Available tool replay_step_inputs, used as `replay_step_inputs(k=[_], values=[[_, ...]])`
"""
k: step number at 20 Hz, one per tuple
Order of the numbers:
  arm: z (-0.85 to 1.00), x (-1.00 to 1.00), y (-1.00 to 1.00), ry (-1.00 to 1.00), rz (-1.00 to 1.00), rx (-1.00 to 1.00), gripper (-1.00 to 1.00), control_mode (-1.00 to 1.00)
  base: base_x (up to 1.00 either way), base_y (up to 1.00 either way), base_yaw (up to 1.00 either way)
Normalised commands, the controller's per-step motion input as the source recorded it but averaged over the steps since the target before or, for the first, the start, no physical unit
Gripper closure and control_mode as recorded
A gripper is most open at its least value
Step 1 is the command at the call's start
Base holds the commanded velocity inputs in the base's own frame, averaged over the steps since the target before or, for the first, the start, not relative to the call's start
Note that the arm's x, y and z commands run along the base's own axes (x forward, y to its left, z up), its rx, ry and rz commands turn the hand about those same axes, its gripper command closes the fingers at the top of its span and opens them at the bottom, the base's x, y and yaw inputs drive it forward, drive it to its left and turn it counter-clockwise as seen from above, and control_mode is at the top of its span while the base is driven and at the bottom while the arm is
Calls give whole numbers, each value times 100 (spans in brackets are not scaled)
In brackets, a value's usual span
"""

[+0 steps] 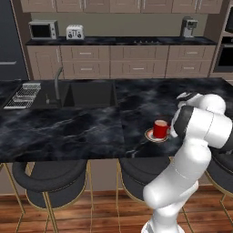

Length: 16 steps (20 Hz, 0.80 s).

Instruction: Pick the cup of tea, navigate to the dining table, and place it on the saucer.

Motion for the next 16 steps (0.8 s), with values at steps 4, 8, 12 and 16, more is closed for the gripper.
replay_step_inputs(k=[4, 8, 12, 16], values=[[-12, 51, 0, 4, 0, 0, 100, -100, 0, 0, 0], [-9, 47, 0, 4, 0, 0, 100, -100, 0, 0, 0], [-26, 32, -3, 1, 1, 0, 100, -100, 0, 0, 0], [-34, 3, -2, 0, 3, 0, 100, -100, 0, 0, 0]])
